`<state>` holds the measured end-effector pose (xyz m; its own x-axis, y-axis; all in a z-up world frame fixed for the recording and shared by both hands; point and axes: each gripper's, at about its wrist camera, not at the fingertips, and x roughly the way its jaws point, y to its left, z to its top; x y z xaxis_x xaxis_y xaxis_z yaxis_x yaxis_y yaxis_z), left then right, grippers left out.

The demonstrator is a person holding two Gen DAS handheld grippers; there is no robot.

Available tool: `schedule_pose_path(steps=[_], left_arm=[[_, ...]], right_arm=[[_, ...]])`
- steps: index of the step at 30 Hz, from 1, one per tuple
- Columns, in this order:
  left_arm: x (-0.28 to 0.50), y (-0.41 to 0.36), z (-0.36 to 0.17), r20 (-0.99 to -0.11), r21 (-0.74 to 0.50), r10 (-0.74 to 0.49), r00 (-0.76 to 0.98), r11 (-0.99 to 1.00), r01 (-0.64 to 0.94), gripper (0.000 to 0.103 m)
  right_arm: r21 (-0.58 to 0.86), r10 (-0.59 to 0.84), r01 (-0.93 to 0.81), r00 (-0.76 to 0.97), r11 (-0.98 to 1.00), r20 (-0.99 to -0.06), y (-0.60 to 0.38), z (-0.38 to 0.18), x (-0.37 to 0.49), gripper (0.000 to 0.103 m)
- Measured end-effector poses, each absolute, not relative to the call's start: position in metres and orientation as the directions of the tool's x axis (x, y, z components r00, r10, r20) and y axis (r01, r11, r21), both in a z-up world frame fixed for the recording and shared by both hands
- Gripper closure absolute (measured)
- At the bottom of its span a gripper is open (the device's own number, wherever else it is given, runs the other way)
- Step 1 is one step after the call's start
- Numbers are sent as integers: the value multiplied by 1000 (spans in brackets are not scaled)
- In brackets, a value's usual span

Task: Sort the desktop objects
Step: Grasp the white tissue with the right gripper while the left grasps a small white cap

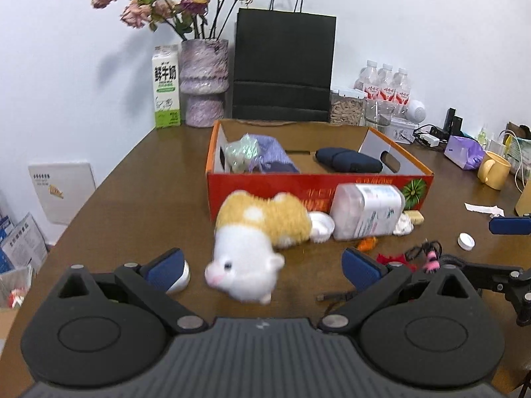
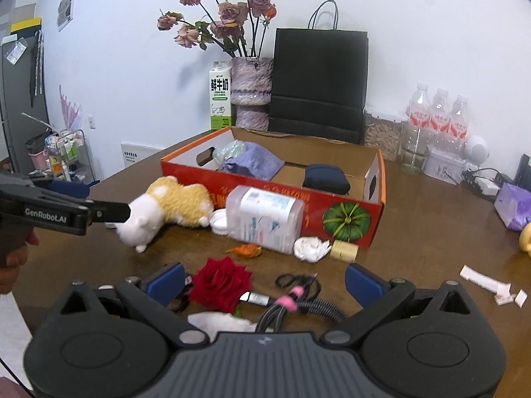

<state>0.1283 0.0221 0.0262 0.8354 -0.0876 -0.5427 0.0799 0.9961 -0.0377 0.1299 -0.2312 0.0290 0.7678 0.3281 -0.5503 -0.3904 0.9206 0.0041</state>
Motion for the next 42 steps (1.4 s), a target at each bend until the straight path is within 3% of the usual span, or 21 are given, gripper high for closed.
schedule_pose_path(steps=[11, 17, 19, 24, 32, 38, 40, 42], left_arm=[[95, 22, 0, -554, -37, -54, 831, 998, 41, 0], [84, 22, -14, -556, -34, -40, 830, 999, 26, 0], [81, 21, -17, -559, -35, -40, 828, 999, 25, 0], [79, 18, -24, -562, -41, -49, 826, 999, 32, 3], [78, 11, -32, -579, -50, -86, 811, 996, 70, 27], [78, 7, -35, -574, -35, -86, 815, 996, 81, 54], [76, 5, -35, -567, -26, -87, 819, 996, 88, 74], [75, 4, -35, -566, -25, -92, 819, 995, 94, 75]], right_arm=[[23, 331, -385, 759, 923, -560, -224, 0, 96, 3], [51, 350, -392, 745, 918, -567, -219, -12, 86, 15], [70, 354, -382, 751, 921, -557, -218, -14, 85, 24], [71, 359, -388, 748, 919, -558, -209, -21, 86, 30], [46, 321, -360, 758, 932, -567, -198, -31, 95, 43], [48, 307, -344, 759, 938, -574, -200, -37, 98, 59], [43, 303, -340, 764, 939, -570, -201, -38, 99, 74], [39, 300, -338, 768, 940, -566, -202, -38, 99, 87]])
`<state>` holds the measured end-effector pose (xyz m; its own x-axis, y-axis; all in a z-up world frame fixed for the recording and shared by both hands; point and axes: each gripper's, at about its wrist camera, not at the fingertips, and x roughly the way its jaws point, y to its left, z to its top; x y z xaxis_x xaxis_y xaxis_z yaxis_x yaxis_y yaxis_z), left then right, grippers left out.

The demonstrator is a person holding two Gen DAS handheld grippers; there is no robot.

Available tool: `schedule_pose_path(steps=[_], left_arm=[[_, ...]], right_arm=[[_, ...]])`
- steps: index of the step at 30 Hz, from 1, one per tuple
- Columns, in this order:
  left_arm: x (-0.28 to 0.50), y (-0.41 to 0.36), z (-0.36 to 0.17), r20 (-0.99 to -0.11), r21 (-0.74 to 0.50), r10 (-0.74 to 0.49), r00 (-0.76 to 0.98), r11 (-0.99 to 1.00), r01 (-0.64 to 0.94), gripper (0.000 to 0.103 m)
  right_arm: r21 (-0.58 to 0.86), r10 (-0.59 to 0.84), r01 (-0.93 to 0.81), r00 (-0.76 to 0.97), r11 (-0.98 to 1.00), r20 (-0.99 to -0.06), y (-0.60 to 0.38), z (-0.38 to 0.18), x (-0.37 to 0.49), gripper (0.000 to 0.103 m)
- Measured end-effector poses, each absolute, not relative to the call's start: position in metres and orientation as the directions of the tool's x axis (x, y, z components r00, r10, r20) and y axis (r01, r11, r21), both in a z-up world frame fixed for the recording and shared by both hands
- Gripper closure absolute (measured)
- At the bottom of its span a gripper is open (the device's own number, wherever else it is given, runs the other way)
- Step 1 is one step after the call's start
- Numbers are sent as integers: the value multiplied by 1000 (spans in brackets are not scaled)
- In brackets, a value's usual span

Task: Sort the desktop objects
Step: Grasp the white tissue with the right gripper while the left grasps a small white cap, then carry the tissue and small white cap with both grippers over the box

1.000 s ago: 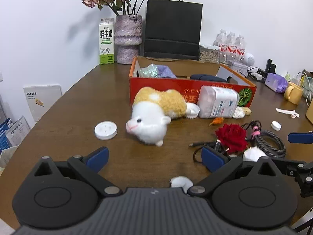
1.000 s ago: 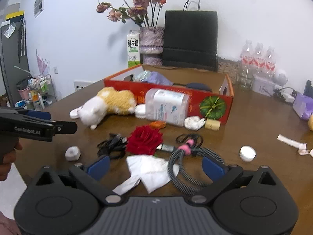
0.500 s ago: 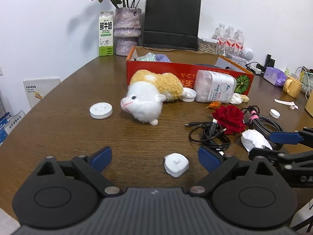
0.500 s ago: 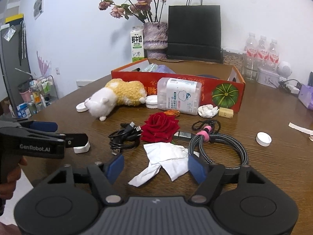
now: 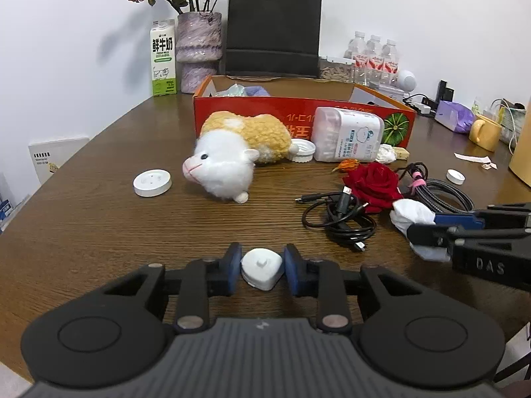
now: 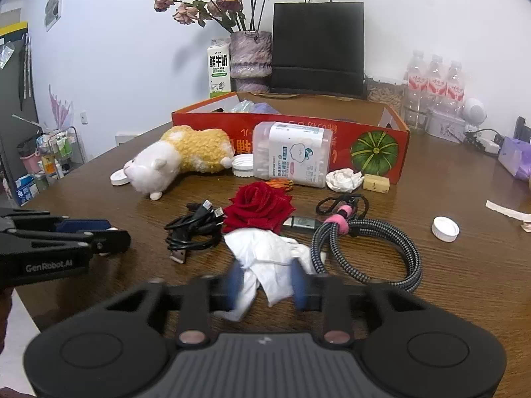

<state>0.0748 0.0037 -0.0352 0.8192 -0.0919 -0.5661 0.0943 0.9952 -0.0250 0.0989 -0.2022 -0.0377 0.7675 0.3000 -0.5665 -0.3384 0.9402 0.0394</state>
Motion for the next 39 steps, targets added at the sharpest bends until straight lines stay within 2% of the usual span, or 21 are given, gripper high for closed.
schedule_pose_path(steps=[5, 14, 26, 39], left_arm=[[74, 4, -34, -565, -28, -91, 820, 995, 91, 75], [74, 7, -23, -537, -33, -87, 839, 996, 83, 75], [96, 6, 18, -422, -38, -87, 903, 996, 78, 75], [161, 5, 62, -329, -91, -89, 940, 994, 63, 75]], right_arm=[[56, 316, -343, 773, 938, -550, -205, -35, 97, 92], [52, 341, -364, 799, 930, -496, -205, -20, 89, 94], [32, 349, -366, 854, 930, -387, -202, 14, 104, 93], [11, 329, -339, 905, 941, -269, -196, 58, 166, 94]])
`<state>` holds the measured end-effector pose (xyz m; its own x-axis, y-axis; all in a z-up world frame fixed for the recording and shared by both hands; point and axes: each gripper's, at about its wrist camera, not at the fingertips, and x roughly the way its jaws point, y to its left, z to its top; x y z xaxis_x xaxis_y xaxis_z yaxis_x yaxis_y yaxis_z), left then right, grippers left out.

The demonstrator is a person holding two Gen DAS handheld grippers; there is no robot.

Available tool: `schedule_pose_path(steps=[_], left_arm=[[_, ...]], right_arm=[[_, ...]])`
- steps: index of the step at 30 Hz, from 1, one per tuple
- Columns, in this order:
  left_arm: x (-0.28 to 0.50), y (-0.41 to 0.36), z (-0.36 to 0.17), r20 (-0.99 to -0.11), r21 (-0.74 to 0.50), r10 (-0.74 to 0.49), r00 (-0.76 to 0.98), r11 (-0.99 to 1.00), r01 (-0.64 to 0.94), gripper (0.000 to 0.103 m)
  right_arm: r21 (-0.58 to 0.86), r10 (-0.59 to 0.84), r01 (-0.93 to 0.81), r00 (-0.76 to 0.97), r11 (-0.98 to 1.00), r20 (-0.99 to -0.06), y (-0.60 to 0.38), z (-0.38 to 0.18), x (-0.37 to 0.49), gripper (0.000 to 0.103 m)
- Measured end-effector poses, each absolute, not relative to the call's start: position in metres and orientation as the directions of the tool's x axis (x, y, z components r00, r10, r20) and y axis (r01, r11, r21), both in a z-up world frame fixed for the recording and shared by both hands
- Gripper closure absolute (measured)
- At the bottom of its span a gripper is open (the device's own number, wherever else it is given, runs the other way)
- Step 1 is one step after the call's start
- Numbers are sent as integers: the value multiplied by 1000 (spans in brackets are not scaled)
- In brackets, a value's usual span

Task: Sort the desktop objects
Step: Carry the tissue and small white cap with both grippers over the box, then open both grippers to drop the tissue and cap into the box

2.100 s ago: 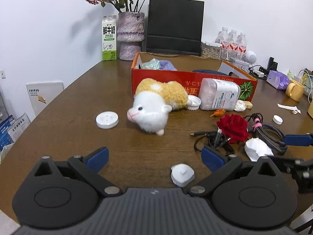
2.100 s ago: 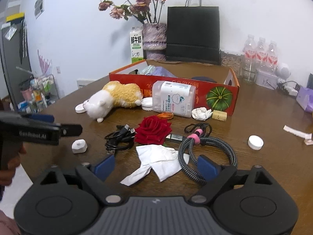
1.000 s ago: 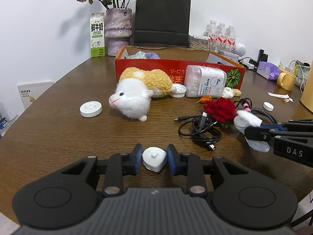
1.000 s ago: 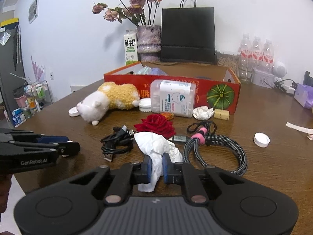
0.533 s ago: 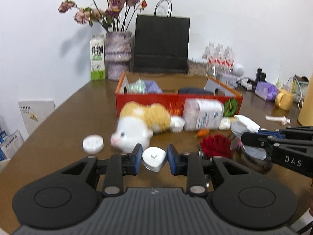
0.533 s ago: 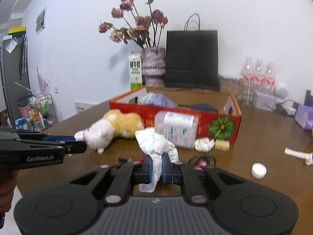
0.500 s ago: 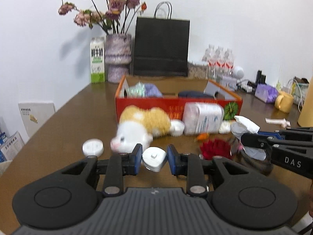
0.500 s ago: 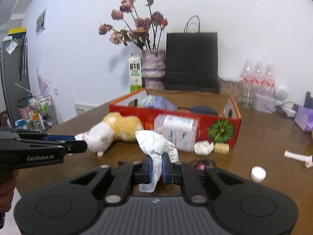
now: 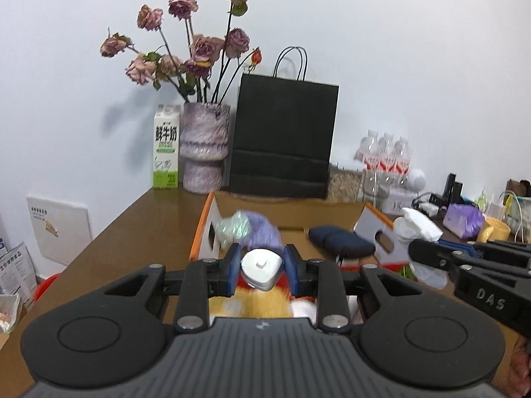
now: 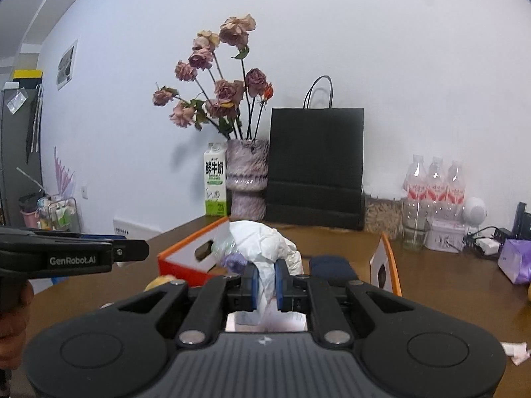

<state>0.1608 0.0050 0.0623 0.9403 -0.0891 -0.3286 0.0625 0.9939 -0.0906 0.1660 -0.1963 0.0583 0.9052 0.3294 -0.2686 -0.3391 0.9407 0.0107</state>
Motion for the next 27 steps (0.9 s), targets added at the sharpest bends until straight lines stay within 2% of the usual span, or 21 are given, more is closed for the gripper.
schedule_pose_path(steps=[11, 18, 27], left_arm=[[231, -8, 69, -316, -102, -70, 946, 994, 40, 75], [278, -14, 46, -365, -100, -31, 931, 995, -6, 75], [298, -5, 15, -468, -83, -4, 884, 996, -40, 75]], right_arm=[[51, 290, -288, 917, 956, -273, -200, 60, 246, 94], [88, 274, -260, 903, 962, -330, -212, 38, 286, 93], [100, 259, -239, 872, 966, -416, -219, 11, 306, 94]])
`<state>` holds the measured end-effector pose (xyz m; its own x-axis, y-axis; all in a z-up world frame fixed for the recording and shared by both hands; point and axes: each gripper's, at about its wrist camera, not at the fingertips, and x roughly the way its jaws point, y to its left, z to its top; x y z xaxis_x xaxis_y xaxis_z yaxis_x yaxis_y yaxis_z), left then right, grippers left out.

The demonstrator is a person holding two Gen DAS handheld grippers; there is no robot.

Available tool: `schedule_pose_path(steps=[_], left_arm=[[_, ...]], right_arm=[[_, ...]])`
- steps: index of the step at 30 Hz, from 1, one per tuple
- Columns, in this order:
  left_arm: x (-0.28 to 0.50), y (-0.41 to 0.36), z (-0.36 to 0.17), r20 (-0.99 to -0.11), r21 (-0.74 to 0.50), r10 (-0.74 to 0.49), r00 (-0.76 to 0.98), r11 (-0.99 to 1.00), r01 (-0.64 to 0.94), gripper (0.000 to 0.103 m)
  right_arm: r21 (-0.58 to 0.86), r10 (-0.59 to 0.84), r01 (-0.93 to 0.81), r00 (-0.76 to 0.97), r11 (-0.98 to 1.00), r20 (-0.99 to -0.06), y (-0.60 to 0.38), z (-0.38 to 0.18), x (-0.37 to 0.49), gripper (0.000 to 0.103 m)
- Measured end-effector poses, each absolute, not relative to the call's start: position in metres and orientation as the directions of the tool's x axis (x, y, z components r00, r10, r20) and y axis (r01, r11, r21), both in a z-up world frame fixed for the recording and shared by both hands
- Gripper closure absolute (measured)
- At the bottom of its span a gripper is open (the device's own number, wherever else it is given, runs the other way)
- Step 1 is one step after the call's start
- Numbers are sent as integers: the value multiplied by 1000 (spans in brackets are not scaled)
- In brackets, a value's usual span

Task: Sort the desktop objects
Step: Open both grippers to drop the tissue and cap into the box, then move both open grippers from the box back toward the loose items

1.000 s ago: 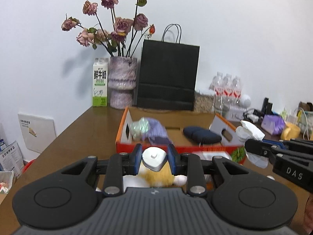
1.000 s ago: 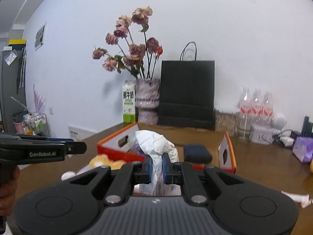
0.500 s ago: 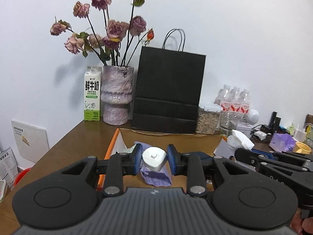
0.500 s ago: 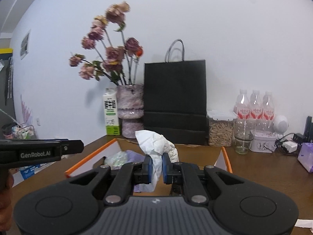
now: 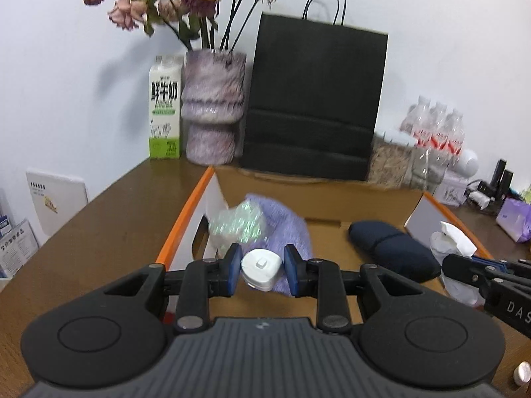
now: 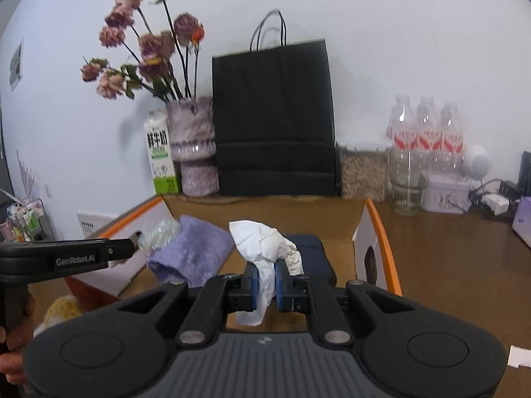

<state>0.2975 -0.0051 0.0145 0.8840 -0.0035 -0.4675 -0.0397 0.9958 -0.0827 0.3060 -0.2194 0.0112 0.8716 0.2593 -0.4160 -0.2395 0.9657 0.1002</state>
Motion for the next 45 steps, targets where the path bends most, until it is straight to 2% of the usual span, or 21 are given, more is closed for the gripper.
schedule_pose_path(steps=[7, 11, 12, 13, 14, 15, 16, 20, 21, 22, 24, 45], left_arm=[[299, -6, 7, -498, -69, -5, 867, 997, -33, 74], [298, -6, 5, -496, -70, -8, 868, 997, -31, 73], [297, -6, 5, -494, -67, -5, 870, 997, -32, 71], [296, -6, 7, -488, -65, -5, 873, 997, -31, 65], [294, -7, 8, -477, -63, -4, 879, 998, -29, 59], [293, -7, 9, -467, -59, -1, 884, 998, -30, 45], [291, -8, 11, -456, -51, 7, 890, 998, -34, 33], [284, -9, 16, -419, -42, 12, 908, 999, -33, 10], [283, -9, 18, -411, -43, 13, 911, 998, -34, 0], [281, -10, 19, -399, -41, 17, 917, 998, -37, 0], [279, -12, 21, -387, -28, 28, 922, 999, -42, 0], [271, -12, 23, -358, -21, 38, 933, 999, -48, 0]], right_arm=[[103, 259, -239, 845, 966, -468, -219, -1, 311, 92], [102, 262, -243, 842, 965, -472, -219, -4, 310, 85], [98, 258, -240, 844, 966, -471, -218, -3, 309, 78], [94, 252, -236, 848, 967, -467, -219, -3, 308, 66], [94, 252, -236, 850, 967, -462, -219, -2, 307, 58], [95, 254, -237, 854, 967, -455, -220, -2, 306, 45], [93, 255, -239, 857, 967, -448, -220, -1, 304, 37], [86, 253, -239, 870, 967, -423, -220, 4, 300, 18], [85, 251, -237, 873, 968, -419, -220, 5, 300, 11], [81, 245, -233, 876, 969, -415, -220, 6, 299, 5], [78, 236, -224, 881, 971, -410, -221, 7, 298, 0], [67, 228, -219, 890, 973, -395, -222, 13, 291, 0]])
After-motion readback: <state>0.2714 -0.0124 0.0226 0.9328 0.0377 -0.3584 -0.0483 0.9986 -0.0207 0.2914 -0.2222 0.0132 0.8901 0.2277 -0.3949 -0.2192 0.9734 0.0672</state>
